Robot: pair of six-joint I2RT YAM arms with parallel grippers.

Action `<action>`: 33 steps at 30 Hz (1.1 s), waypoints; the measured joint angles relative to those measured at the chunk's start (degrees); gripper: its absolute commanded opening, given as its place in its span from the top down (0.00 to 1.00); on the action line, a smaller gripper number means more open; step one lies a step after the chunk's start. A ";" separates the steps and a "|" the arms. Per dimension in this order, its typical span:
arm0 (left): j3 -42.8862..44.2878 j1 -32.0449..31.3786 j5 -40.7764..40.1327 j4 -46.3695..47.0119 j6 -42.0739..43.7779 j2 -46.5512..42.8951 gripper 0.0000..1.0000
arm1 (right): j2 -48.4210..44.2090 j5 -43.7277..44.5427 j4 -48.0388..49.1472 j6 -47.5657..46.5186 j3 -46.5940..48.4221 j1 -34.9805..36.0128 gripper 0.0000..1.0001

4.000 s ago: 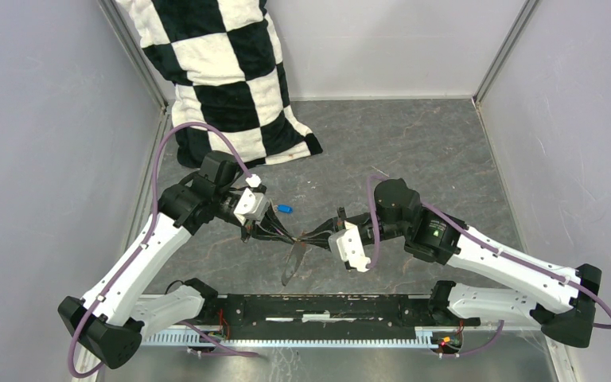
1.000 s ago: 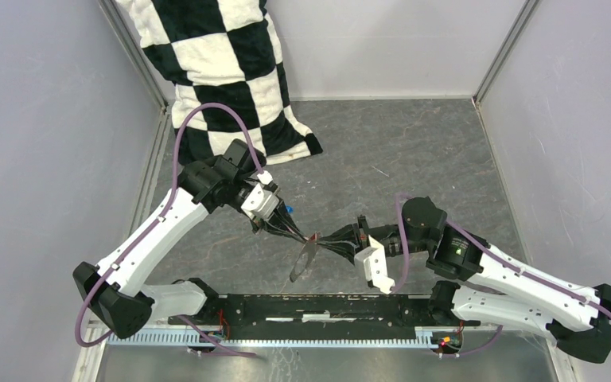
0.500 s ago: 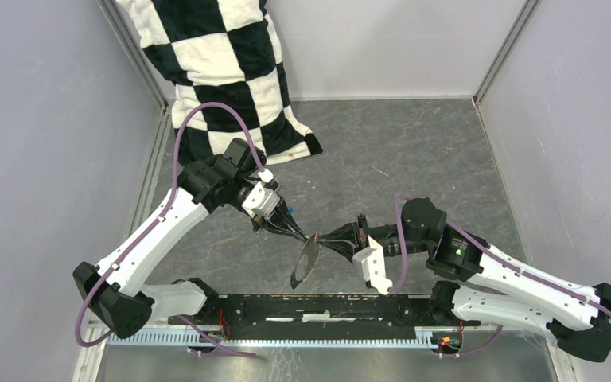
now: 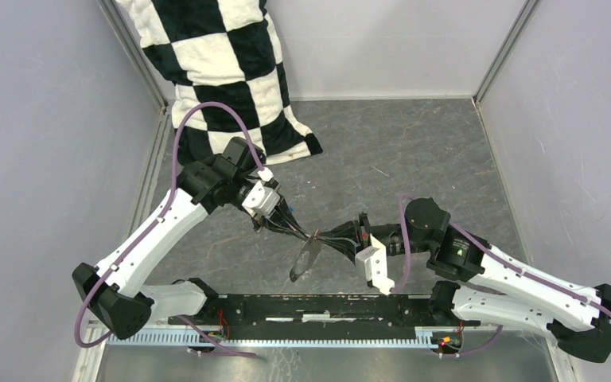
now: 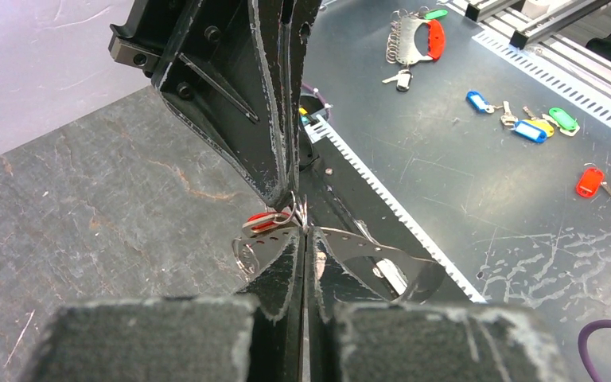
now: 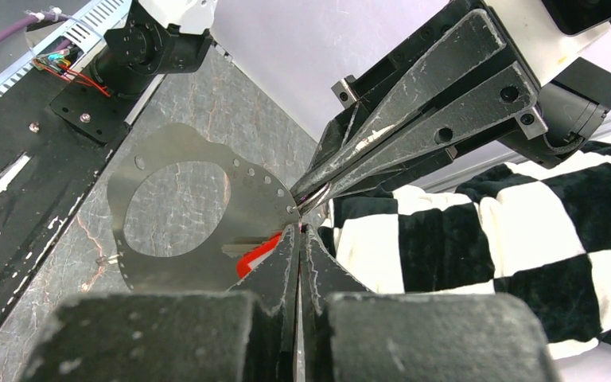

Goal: Put the keys on the keyring

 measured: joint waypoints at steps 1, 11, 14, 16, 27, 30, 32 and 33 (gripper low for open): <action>0.00 0.00 0.00 0.28 -0.07 -0.04 0.98 | 0.00 -0.02 0.00 0.00 0.00 0.00 1.00; -0.28 0.00 -0.07 0.72 -1.09 -0.04 0.98 | 0.13 -0.26 0.15 0.00 0.02 0.00 1.00; -0.33 0.00 -0.09 0.72 -1.09 -0.04 0.98 | 0.13 -0.31 0.17 0.09 0.02 0.00 1.00; -0.33 0.00 -0.09 0.72 -1.09 -0.07 0.98 | 0.11 -0.42 0.17 0.11 0.02 0.00 1.00; -0.74 -0.07 -0.24 0.74 -1.09 -0.04 0.98 | 0.11 -1.14 1.33 0.20 0.02 0.00 0.99; -0.74 -0.26 -0.24 0.74 -1.09 -0.07 0.98 | 0.13 -1.42 1.60 0.50 0.02 0.00 1.00; -0.76 -0.31 -0.26 0.74 -1.09 -0.04 0.98 | 0.13 -1.51 1.66 0.57 0.02 0.00 1.00; -0.76 -0.35 -0.26 0.74 -1.09 -0.07 0.98 | 0.15 -1.53 1.66 0.57 0.02 0.00 1.00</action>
